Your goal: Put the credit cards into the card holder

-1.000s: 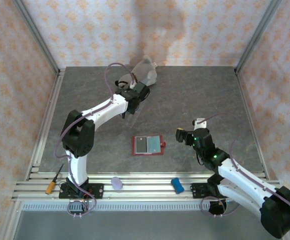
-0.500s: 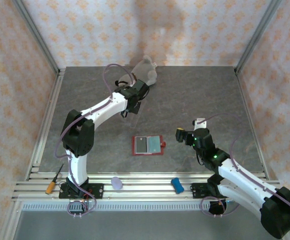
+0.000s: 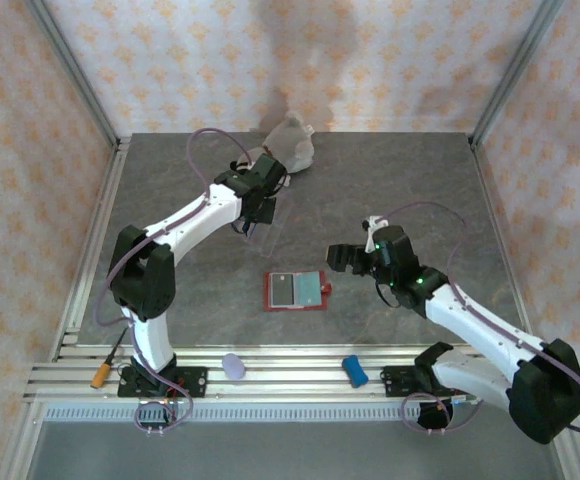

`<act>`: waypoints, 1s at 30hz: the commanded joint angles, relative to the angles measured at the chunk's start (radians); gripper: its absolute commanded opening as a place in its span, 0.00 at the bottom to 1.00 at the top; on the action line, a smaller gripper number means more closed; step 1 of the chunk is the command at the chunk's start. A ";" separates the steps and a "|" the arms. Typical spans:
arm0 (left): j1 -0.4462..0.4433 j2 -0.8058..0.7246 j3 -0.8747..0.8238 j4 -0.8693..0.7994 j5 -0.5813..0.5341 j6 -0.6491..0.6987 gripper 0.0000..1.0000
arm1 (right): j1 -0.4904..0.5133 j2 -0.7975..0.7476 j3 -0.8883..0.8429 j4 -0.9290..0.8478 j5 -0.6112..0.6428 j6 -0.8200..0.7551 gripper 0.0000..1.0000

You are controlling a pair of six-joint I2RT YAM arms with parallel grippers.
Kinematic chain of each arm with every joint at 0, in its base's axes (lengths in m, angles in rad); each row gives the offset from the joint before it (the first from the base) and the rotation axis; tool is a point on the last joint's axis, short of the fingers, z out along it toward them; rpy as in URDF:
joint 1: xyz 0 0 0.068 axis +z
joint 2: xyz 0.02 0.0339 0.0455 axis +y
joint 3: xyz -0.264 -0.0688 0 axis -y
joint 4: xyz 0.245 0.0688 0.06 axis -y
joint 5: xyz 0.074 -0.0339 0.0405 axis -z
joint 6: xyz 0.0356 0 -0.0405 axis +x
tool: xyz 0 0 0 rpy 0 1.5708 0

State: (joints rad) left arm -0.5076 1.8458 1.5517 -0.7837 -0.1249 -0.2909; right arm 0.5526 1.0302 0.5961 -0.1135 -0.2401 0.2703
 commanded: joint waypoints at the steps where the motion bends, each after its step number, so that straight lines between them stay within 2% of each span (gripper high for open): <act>1: 0.006 -0.011 -0.023 0.036 0.019 -0.007 0.00 | -0.005 0.033 0.036 -0.068 -0.052 0.030 0.99; 8: 0.018 0.051 -0.015 0.036 0.023 0.009 0.00 | -0.005 0.028 0.030 -0.074 -0.047 0.043 0.99; 22: 0.054 0.124 0.003 0.025 0.150 -0.008 0.00 | -0.005 -0.002 0.015 -0.115 0.007 0.033 0.99; 30: 0.060 0.115 -0.002 0.021 0.188 -0.021 0.10 | -0.005 -0.006 0.021 -0.132 0.035 0.026 0.99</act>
State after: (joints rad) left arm -0.4534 1.9083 1.5684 -0.7429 -0.0013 -0.2909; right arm 0.5526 1.0424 0.6147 -0.2234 -0.2420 0.2993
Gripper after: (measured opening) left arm 0.086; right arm 0.993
